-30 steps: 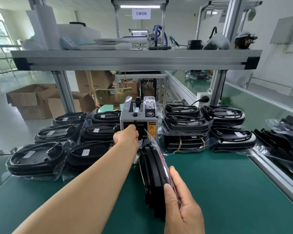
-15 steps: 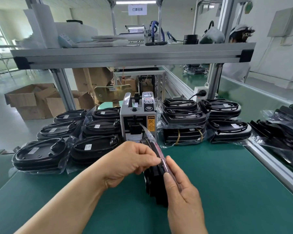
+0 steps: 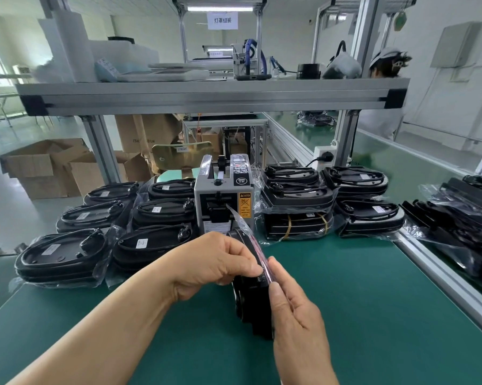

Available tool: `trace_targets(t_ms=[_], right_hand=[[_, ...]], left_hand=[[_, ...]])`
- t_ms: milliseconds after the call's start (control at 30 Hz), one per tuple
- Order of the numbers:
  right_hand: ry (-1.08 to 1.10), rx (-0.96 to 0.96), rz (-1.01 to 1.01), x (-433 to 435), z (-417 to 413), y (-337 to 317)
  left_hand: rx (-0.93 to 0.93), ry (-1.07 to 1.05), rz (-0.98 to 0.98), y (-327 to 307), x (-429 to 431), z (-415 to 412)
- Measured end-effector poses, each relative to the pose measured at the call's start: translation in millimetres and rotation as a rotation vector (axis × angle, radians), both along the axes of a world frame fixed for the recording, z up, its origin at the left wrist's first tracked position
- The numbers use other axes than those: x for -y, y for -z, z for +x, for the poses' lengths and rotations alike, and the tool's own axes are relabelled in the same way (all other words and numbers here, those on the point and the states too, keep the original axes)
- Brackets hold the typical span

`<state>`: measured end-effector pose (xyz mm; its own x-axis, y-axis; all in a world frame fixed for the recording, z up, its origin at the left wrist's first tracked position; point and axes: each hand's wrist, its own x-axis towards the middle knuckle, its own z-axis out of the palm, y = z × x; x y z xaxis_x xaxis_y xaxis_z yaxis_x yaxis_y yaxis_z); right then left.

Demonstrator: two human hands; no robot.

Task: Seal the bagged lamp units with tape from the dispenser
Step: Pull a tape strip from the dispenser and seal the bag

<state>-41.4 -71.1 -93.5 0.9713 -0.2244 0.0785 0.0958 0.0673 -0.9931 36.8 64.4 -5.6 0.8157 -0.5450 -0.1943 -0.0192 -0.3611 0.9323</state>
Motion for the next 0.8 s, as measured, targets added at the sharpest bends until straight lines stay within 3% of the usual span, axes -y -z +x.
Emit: trace_targets(t_ms=[800], right_hand=[[0.04,0.005,-0.003,-3,0,2]], left_hand=[[0.051,-0.093,-0.042,16,3,-3]])
